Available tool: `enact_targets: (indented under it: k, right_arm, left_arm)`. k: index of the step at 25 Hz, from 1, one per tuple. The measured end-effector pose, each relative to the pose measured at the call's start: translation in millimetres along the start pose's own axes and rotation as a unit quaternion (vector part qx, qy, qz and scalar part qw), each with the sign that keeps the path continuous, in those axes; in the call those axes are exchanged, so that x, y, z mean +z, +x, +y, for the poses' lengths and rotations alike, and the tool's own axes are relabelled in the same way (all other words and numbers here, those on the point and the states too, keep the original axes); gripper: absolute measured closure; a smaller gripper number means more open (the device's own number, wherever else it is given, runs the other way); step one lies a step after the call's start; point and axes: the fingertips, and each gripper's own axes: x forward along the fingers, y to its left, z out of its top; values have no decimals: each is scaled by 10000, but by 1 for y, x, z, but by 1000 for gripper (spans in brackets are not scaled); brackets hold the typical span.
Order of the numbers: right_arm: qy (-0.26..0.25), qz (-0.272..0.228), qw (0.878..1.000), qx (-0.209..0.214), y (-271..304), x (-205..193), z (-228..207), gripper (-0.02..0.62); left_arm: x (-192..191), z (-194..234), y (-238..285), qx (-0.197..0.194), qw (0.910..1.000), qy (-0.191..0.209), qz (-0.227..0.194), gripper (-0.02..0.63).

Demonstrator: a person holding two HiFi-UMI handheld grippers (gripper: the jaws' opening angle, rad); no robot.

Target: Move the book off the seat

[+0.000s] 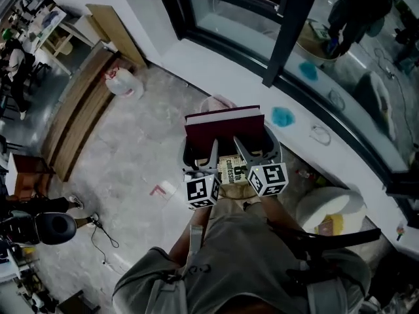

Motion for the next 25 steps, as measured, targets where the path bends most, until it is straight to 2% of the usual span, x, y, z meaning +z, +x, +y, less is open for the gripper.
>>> enact_targets:
  k: [4, 8, 11, 16, 25]
  right_arm:
    - [271, 560, 9980, -115, 10, -64, -15, 230]
    - [451, 1148, 9921, -227, 11, -137, -33, 230]
    - [580, 1549, 9857, -321, 9, -199, -47, 230]
    - [1026, 2187, 9693, -465, 0, -306, -57, 230]
    - [1382, 2851, 9457, -720, -32, -443, -67, 230]
  left_arm:
    - [-62, 10, 8, 122, 9980, -121, 615, 269]
    - [-137, 16, 10, 223, 9921, -273, 1201, 268]
    - [-203, 21, 8, 303, 9848, -428, 1657, 268]
    - [-301, 34, -6, 401, 9697, -395, 2379, 268]
    - [-434, 43, -40, 427, 9456, -476, 3191, 268]
